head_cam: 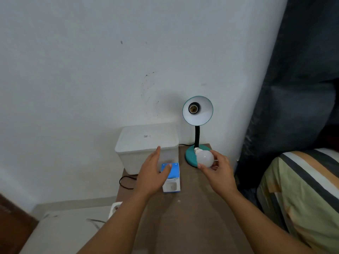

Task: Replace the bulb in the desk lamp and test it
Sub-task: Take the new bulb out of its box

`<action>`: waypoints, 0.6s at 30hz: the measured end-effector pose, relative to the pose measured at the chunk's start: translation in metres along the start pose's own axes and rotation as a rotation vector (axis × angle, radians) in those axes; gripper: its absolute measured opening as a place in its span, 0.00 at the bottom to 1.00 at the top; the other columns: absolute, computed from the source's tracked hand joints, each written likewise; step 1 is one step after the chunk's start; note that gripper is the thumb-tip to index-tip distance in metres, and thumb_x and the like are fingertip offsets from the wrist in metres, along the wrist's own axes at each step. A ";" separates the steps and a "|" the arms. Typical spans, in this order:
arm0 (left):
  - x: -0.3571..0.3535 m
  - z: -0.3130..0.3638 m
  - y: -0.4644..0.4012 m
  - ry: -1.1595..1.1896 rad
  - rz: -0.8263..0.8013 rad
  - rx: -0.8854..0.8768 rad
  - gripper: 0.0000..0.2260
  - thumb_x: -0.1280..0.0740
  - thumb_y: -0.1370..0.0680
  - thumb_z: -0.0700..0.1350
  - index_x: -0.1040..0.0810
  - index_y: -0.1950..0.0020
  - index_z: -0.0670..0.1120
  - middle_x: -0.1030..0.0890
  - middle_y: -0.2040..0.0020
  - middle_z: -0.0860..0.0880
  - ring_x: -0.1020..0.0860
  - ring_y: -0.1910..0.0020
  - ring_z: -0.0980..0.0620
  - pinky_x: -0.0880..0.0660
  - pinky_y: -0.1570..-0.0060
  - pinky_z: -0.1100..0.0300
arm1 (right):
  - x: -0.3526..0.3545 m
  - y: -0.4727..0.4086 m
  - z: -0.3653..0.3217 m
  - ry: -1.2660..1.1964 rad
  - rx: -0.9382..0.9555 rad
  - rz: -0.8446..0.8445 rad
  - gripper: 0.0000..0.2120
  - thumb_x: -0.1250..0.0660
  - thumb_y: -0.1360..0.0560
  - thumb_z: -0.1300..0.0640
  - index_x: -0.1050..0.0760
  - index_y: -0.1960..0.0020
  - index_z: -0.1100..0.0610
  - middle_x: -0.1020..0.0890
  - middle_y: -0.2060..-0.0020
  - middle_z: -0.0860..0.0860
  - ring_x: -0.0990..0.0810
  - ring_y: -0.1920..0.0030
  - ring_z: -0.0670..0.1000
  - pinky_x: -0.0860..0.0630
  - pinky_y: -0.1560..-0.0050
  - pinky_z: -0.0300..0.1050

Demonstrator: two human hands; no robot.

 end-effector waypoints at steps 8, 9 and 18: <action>-0.035 -0.065 0.049 -0.012 -0.078 0.231 0.40 0.30 0.27 0.61 0.40 0.21 0.47 0.29 0.27 0.48 0.30 0.29 0.50 0.31 0.32 0.52 | -0.014 0.015 0.039 0.043 -0.082 -0.089 0.30 0.22 0.34 0.52 0.30 0.34 0.50 0.28 0.41 0.48 0.23 0.47 0.46 0.22 0.43 0.48; -0.040 -0.072 0.051 -0.026 -0.098 0.242 0.40 0.31 0.29 0.64 0.38 0.22 0.48 0.27 0.28 0.49 0.29 0.30 0.50 0.28 0.34 0.50 | -0.016 0.016 0.044 0.065 -0.098 -0.097 0.31 0.23 0.34 0.51 0.30 0.34 0.49 0.27 0.41 0.47 0.23 0.46 0.46 0.22 0.43 0.49; -0.077 -0.100 0.060 -0.102 -0.202 0.233 0.43 0.34 0.28 0.63 0.46 0.19 0.49 0.40 0.20 0.50 0.42 0.22 0.52 0.42 0.24 0.54 | -0.045 0.011 0.079 0.091 -0.186 -0.182 0.28 0.23 0.33 0.57 0.28 0.35 0.53 0.24 0.41 0.50 0.23 0.52 0.41 0.28 0.57 0.26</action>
Point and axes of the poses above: each hand's wrist, its own y-axis away from the middle knuckle, its own x-axis out of the back of the hand, z = x × y, the point moved 8 cm from there along -y, towards the middle knuckle
